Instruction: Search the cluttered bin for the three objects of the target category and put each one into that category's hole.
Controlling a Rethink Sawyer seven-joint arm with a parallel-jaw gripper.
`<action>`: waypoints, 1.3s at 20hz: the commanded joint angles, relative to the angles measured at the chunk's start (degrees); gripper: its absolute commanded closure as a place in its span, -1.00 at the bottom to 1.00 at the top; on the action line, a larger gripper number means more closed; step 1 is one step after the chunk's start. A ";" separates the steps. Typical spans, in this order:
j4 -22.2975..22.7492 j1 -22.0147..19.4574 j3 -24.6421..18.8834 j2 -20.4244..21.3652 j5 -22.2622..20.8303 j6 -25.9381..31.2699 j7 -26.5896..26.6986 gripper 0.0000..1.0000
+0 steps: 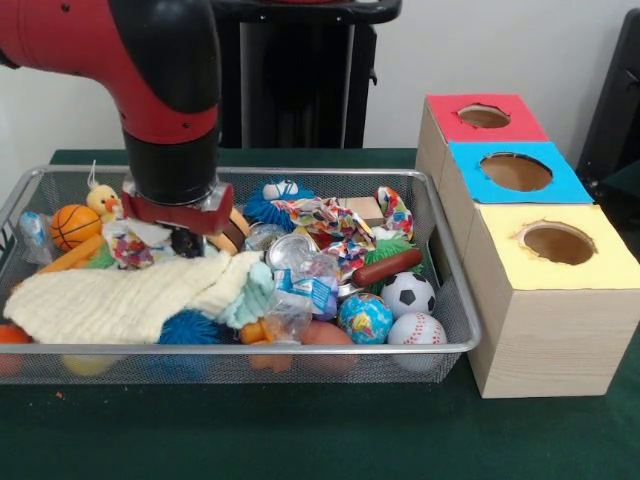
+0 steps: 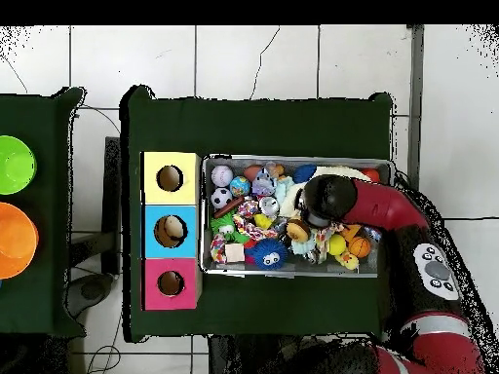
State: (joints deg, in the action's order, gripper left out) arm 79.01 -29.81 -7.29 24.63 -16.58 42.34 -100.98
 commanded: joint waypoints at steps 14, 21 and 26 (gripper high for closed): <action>-4.79 7.84 -0.74 -4.79 14.11 8.17 -13.54 1.00; 0.50 7.26 -1.26 -3.71 21.95 13.41 -16.61 1.00; 4.63 8.44 0.10 -2.92 26.04 12.66 -19.68 1.00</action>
State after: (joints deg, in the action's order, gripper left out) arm 76.51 -22.95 -4.91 23.17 2.28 48.96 -102.82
